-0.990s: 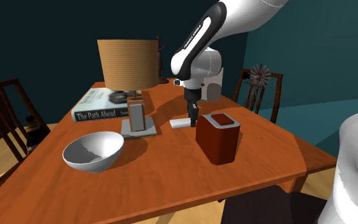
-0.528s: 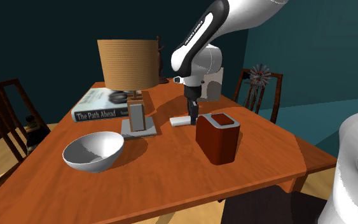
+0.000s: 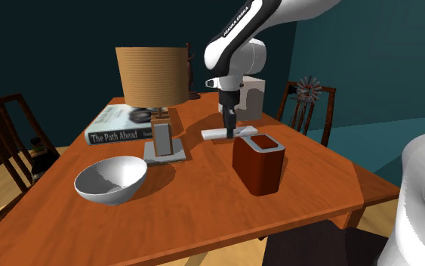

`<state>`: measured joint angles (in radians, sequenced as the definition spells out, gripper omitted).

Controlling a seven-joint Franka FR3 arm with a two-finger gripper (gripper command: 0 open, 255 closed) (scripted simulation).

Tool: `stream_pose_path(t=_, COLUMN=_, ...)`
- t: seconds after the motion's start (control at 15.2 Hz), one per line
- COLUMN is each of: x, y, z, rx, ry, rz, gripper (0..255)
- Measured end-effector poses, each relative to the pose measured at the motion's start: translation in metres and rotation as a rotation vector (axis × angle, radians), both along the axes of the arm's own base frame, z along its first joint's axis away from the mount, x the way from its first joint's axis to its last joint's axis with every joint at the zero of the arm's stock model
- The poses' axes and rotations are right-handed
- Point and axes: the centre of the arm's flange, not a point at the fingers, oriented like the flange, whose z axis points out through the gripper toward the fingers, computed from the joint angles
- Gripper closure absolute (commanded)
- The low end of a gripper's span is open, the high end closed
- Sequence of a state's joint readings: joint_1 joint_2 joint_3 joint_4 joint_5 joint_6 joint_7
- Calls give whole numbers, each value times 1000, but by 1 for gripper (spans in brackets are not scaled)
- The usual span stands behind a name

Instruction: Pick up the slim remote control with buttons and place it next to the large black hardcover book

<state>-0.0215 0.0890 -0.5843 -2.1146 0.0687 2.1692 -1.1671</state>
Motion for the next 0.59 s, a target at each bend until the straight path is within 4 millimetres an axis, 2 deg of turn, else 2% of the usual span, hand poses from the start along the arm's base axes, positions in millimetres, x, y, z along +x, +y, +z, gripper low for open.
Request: stream_pose_path(t=0.59, x=0, y=-1, z=47, rx=0, ry=0, rz=0, gripper=255)
